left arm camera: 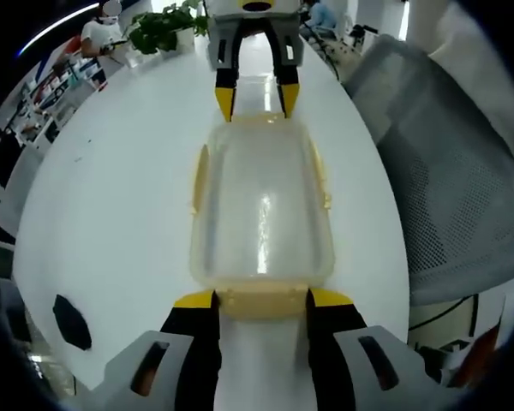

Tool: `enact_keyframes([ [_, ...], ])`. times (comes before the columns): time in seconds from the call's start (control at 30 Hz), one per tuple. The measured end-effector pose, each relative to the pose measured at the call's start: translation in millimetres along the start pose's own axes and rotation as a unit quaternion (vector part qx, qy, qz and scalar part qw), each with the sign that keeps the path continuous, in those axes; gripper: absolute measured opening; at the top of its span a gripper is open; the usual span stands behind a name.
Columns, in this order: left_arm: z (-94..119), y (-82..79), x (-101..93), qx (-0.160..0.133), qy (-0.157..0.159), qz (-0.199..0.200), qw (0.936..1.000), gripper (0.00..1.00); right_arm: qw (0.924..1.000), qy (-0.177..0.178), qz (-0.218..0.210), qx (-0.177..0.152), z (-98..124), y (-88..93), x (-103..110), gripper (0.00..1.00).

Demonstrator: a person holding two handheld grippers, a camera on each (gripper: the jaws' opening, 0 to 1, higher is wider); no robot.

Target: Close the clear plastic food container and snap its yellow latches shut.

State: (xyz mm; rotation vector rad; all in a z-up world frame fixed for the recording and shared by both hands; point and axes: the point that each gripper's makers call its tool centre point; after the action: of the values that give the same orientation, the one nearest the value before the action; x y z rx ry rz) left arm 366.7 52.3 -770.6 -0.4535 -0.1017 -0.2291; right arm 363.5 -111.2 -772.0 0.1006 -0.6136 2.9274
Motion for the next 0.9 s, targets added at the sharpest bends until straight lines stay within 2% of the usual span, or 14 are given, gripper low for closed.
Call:
enact_keyframes([
  [0.23, 20.8, -4.2, 3.2, 0.011, -0.003, -0.009, 0.9999, 0.37, 0.9997, -0.003, -0.006, -0.025, 18.5, -13.5, 1.0, 0.36],
  [0.43, 31.1, -10.3, 3.0, 0.014, -0.006, -0.009, 0.9998, 0.37, 0.9997, -0.002, 0.000, -0.023, 22.8, -14.8, 4.1, 0.36],
  [0.57, 37.7, -17.3, 3.8, 0.014, -0.007, -0.009, 0.9998, 0.37, 0.9996, -0.002, 0.001, -0.029, 33.9, -14.9, 5.2, 0.36],
  [0.73, 41.0, -32.2, 10.1, 0.015, -0.013, -0.009, 0.9998, 0.37, 0.9994, 0.006, -0.001, -0.035, 50.9, -9.9, 2.8, 0.36],
  [0.9, 41.4, -58.5, 19.9, 0.000, -0.017, -0.009, 0.9998, 0.37, 0.9995, 0.013, -0.001, -0.030, 72.0, 7.6, -1.0, 0.36],
])
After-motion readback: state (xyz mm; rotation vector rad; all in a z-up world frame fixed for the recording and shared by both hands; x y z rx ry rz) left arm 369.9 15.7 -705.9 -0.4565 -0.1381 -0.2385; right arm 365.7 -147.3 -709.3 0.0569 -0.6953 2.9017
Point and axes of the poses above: the point that each gripper's makers call its tool centre point, and the gripper's own axes: z roughly backward along the fingers, x roughly to its left, y roughly out of its underside, and after that the axes turned 15 degrees about -z, right-handed
